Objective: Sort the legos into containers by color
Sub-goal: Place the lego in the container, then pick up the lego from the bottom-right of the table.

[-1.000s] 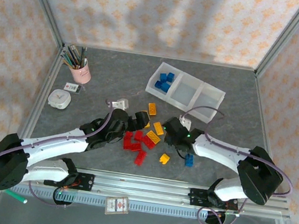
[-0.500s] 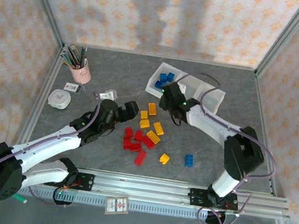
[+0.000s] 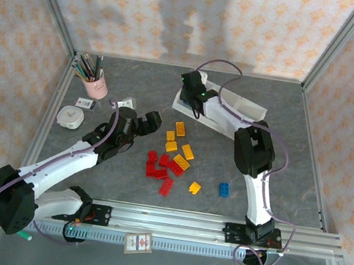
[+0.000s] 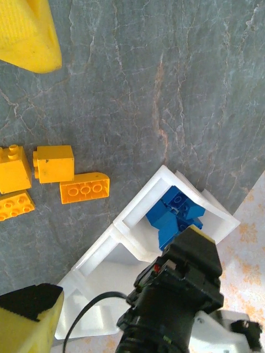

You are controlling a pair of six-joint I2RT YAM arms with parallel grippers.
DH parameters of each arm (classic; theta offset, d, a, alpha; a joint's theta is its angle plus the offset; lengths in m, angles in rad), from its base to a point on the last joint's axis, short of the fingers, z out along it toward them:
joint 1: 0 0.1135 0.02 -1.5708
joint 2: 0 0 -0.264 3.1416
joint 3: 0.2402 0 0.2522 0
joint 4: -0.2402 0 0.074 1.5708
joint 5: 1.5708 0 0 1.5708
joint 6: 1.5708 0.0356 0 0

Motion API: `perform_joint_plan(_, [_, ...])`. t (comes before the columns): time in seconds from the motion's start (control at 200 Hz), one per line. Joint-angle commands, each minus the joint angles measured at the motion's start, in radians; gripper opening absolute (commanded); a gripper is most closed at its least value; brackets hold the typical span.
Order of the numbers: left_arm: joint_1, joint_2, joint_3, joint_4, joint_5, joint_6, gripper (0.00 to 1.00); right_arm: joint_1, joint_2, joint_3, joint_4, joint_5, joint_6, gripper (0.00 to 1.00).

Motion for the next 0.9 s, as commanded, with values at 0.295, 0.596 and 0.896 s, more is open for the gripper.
perform_joint_plan(0.295, [0.036,0.015,0.036,0.015,0.035,0.033,0.99,-0.027,0.027,0.132,-0.047,0.058,-0.076,0.64])
perform_joint_plan(0.596, [0.037,-0.010,0.025,0.018,0.065,0.017,0.99,-0.026,-0.186,-0.074,0.003,-0.045,-0.046,0.66])
perform_joint_plan(0.896, [0.034,-0.012,-0.003,0.030,0.142,-0.005,0.99,-0.021,-0.440,-0.378,-0.026,-0.084,0.016,0.70])
